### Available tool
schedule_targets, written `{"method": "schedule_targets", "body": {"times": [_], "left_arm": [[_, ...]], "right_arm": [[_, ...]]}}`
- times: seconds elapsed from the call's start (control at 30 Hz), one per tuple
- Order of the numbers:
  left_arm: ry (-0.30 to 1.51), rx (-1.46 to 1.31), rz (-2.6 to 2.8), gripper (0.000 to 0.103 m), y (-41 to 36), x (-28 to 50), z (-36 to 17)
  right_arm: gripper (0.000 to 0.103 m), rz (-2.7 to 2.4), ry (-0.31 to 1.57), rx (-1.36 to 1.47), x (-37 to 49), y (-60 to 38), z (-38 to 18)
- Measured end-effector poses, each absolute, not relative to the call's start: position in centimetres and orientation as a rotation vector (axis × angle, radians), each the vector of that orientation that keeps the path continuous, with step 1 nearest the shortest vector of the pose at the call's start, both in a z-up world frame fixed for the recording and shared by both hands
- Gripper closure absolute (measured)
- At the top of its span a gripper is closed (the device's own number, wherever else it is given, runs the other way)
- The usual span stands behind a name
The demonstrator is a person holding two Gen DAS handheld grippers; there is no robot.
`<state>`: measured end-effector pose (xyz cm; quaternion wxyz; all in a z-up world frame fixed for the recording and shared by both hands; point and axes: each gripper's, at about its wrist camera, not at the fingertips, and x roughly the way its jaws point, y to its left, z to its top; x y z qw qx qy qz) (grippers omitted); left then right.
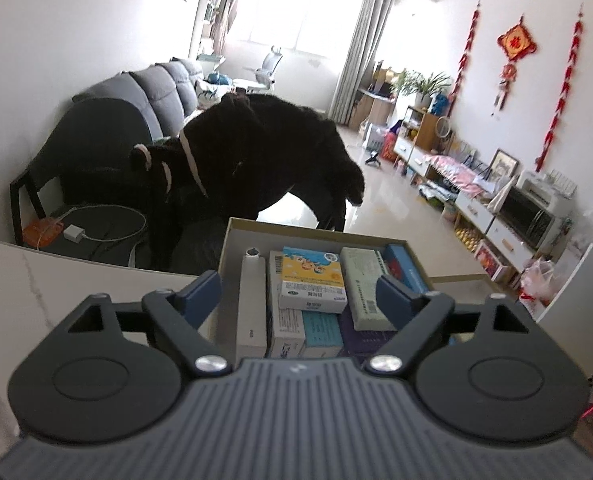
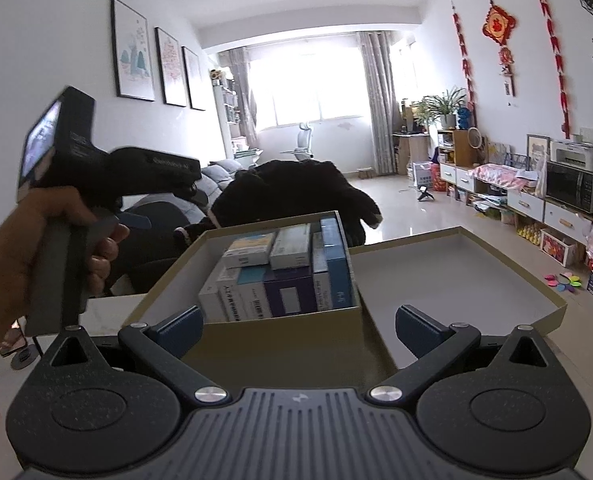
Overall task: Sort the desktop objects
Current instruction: 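Withdraw the left tool up out of the tan box, then move the left gripper toward the white box with red strawberry print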
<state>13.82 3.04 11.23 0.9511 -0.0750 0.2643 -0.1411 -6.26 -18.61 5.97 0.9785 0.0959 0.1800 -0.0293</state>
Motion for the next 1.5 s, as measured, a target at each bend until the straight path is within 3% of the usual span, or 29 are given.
{"method": "schedule_targets", "body": {"times": [0.17,0.53,1.03,1.1,1.5], "left_arm": [[0.519,-0.139,-0.296,0.015,4.5,11.5,11.4],[0.508,-0.162,-0.272,0.000,8.0,8.7,9.3],[0.554,-0.216,-0.114,0.000,13.2,7.9,3.2],[0.561,-0.225,-0.095,0.000,16.6,2.7,4.7],[0.647,-0.294,0.022,0.000,19.7,0.7,0.8]], "right_arm": [[0.000,-0.027,0.368,0.175,-6.6,-17.3,6.1],[0.000,0.043,0.413,0.128,-6.3,-14.2,5.6],[0.000,0.136,0.479,0.064,-5.7,-10.0,4.7],[0.000,0.146,0.493,0.060,-5.5,-9.5,4.4],[0.000,0.212,0.579,0.005,-4.6,-6.5,2.6]]}}
